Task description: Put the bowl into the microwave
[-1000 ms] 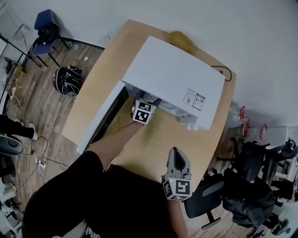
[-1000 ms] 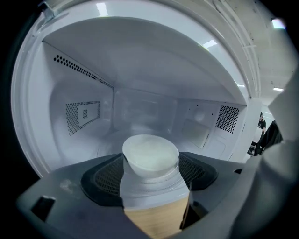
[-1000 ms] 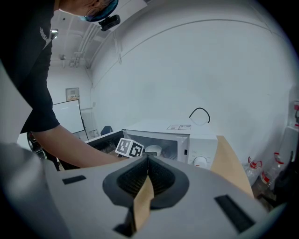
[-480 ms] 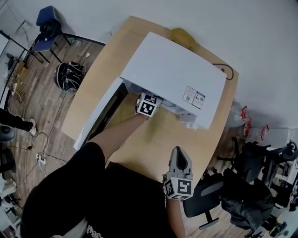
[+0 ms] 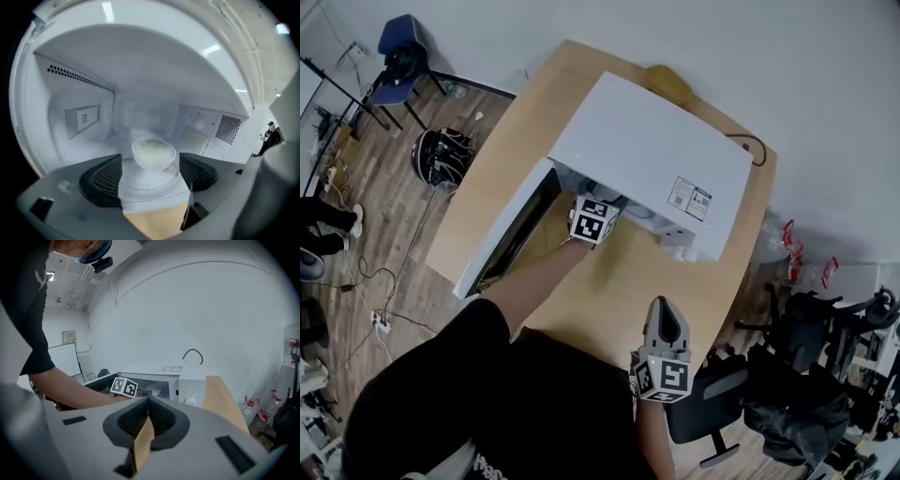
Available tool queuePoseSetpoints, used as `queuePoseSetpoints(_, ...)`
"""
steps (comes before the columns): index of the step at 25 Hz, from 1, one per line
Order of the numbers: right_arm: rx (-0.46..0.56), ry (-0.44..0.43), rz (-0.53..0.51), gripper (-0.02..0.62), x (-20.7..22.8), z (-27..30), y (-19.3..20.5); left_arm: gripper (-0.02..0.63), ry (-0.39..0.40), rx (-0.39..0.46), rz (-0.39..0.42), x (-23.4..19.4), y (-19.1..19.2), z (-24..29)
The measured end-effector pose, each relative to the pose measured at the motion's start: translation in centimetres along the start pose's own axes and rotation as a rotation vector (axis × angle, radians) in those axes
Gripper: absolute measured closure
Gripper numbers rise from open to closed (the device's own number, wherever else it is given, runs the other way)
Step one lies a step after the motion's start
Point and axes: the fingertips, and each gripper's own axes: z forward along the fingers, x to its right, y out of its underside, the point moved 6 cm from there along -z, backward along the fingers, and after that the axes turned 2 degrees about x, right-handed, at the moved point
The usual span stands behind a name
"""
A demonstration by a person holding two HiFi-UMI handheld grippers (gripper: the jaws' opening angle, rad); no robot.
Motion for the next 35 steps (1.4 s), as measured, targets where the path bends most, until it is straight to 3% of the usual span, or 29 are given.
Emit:
queuePoseSetpoints(7,0.037,-0.023,-0.007,0.535,-2.0,-0.8,-0.4,0.250,-0.008,0.012,-0.105,1.4,1.5,-8.1)
queuePoseSetpoints(13,0.076,0.005,-0.014,0.535,-3.8,-2.5,-0.5,0.250,0.045,0.082,0.010,4.1,0.3,-16.1)
queuePoseSetpoints(16,0.097,0.026,-0.019,0.535,-4.8,-3.9,-0.4,0.250,0.070,0.128,-0.003,5.5,-0.8,-20.8)
queuePoseSetpoints(18,0.107,0.047,-0.019,0.535,-5.4,-5.1,-0.1,0.250,0.134,0.145,-0.038,6.9,-1.5,-23.8)
queuePoseSetpoints(20,0.108,0.070,-0.020,0.535,-6.2,-6.4,0.4,0.250,0.265,0.161,-0.055,9.2,-1.9,-26.7)
queuePoseSetpoints(24,0.094,0.110,-0.012,0.535,-7.5,-8.9,2.5,0.254,0.447,0.196,0.015,14.0,-1.7,-31.8)
queuePoseSetpoints(25,0.092,0.118,-0.006,0.535,-7.7,-9.5,3.0,0.269,0.469,0.209,0.027,14.9,-1.6,-32.9)
queuePoseSetpoints(28,0.093,0.126,0.008,0.535,-8.1,-11.1,4.0,0.510,0.497,0.272,0.028,16.9,-1.5,-36.3)
queuePoseSetpoints(29,0.095,0.120,0.008,0.535,-8.3,-11.7,4.1,0.542,0.499,0.290,0.019,17.4,-1.5,-37.3)
queuePoseSetpoints(31,0.107,0.100,0.010,0.535,-8.8,-12.6,4.1,0.579,0.487,0.304,0.035,18.2,-1.7,-38.9)
queuePoseSetpoints(35,0.141,0.061,-0.027,0.535,-9.9,-14.5,3.5,0.594,0.392,0.275,0.111,19.2,-1.3,-41.2)
